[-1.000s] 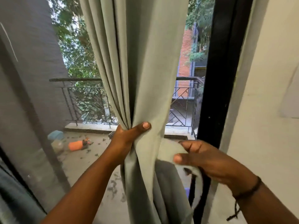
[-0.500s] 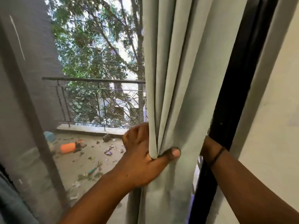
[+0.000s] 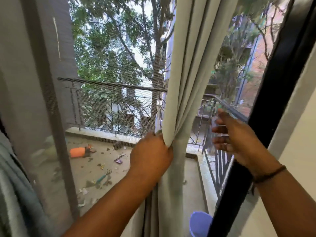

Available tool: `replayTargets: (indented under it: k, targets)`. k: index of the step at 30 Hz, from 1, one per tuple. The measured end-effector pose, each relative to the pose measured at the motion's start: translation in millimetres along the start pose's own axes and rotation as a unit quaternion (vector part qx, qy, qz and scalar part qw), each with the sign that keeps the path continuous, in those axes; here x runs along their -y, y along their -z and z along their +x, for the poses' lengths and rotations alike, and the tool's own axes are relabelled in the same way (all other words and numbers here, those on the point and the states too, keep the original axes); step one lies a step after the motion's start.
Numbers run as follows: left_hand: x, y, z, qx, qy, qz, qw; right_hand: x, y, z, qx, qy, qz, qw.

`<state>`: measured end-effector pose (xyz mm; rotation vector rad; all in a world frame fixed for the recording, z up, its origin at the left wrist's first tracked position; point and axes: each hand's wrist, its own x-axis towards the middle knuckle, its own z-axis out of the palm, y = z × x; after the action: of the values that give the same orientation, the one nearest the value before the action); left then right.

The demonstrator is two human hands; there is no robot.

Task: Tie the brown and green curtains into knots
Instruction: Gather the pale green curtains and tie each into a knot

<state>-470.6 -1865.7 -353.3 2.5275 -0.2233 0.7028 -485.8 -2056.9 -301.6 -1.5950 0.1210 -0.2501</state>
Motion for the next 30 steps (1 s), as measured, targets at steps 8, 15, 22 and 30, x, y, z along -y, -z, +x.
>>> replayTargets:
  k: [8,15,22,30]
  targets:
    - [-29.1,-31.3,-15.6,0.084,-0.06,-0.088,0.991,-25.2,-70.7,-20.6,-0.065,0.14,-0.276,0.949]
    - [17.6,-8.9,-25.1,0.137,-0.007,-0.374,0.917,-59.8,-8.0,-3.9,-0.166,0.118,-0.213,0.955]
    - [-19.9,-3.5,-52.5,0.083,-0.229,-0.234,0.941,-63.5,-7.0,-3.9,-0.166,0.142,-0.386,0.896]
    - [-22.7,-46.4,-57.6,0.019,-0.12,-0.261,0.958,-49.5,-3.3,-17.0,-0.066,-0.011,-0.306,0.95]
